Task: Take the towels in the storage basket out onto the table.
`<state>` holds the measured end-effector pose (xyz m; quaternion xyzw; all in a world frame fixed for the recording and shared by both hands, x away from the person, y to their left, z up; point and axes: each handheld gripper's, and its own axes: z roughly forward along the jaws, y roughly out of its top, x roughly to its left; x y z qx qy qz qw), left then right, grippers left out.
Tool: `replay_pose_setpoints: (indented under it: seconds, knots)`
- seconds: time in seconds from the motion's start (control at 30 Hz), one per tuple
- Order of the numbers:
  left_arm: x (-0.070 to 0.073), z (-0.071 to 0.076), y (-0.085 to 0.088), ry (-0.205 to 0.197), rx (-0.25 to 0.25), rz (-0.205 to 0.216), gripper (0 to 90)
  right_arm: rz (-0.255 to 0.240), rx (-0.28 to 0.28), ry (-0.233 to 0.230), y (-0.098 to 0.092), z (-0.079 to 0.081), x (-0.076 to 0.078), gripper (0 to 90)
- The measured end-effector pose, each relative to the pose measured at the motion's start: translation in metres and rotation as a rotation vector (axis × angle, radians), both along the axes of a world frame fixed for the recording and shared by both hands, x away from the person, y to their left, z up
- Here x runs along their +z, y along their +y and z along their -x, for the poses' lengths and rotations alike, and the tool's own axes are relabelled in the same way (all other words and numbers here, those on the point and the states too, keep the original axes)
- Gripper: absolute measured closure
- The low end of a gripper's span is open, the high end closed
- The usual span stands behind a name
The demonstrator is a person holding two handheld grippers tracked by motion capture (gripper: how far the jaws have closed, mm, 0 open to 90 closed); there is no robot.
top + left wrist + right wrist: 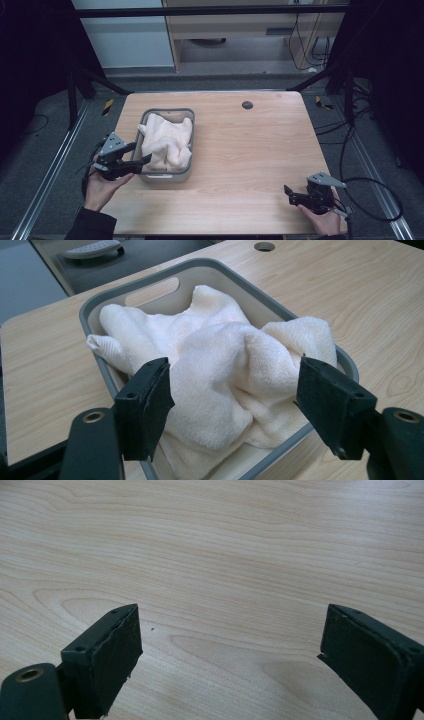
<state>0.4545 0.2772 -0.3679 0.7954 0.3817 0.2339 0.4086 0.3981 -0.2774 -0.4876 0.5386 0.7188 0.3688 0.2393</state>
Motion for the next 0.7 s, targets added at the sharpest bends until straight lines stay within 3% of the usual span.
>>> replay_pose_setpoints:
  seconds: [0.17, 0.4, 0.47, 0.7]
  knots:
    - [0.007, -0.006, -0.005, 0.006, -0.025, -0.02, 29.3, 0.003, 0.007, 0.001, 0.0, -0.001, -0.001, 9.5]
    - [0.016, -0.02, -0.014, 0.028, -0.055, -0.097, 29.2, 0.004, 0.011, 0.004, 0.0, -0.001, -0.001, 9.5]
    - [0.016, -0.023, -0.016, 0.036, -0.057, -0.097, 29.2, 0.005, 0.011, 0.005, 0.0, -0.001, -0.001, 9.5]
    - [0.018, -0.032, -0.022, 0.06, -0.079, -0.162, 29.0, 0.001, 0.014, 0.012, 0.001, -0.002, -0.001, 9.5]
